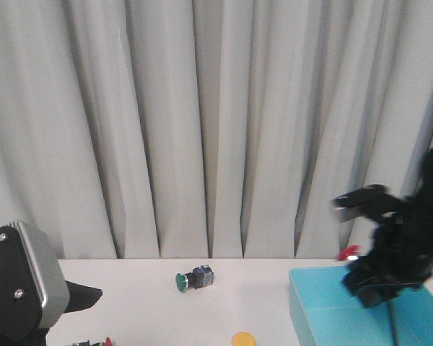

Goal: Pick red and yellow buttons and place in box
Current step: 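Carry the red button over the blue box and release it with the right gripper, then reach the left gripper to the yellow button and grasp it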

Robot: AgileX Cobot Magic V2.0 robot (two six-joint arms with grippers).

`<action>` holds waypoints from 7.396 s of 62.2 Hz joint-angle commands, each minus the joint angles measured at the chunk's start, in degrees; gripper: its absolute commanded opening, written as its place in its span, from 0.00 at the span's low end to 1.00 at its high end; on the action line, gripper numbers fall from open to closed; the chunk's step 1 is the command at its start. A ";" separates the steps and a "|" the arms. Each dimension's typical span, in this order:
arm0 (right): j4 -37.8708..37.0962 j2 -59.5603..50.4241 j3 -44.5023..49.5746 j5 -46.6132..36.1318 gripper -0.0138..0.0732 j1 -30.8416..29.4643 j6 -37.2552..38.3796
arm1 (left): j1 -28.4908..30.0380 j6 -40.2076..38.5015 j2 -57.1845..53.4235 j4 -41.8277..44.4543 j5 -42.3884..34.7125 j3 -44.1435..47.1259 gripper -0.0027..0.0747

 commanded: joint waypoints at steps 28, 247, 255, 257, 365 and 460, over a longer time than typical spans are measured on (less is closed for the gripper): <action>0.87 3.46 -1.60 2.09 0.41 -11.95 8.33 | -0.12 -0.52 -0.54 -1.19 -3.78 -1.81 0.79; 7.16 -64.29 48.19 -20.37 0.62 -11.83 4.69 | -0.12 -3.05 -0.02 -1.45 -4.26 -1.94 0.79; 7.16 -64.29 48.19 -20.25 0.62 -11.83 4.69 | -0.12 -5.21 3.06 -1.45 -3.25 -3.82 0.79; 7.16 -64.29 48.19 -20.11 0.62 -11.83 4.69 | -0.12 -5.48 4.32 -1.45 -2.93 -4.72 0.79; 7.16 -64.29 48.19 -18.61 0.62 -11.83 4.69 | -1.69 -2.40 75.44 0.26 20.61 -65.28 0.79; 7.16 -64.29 48.19 -18.61 0.62 -11.83 4.69 | -1.92 -2.46 72.40 0.27 25.42 -65.28 0.33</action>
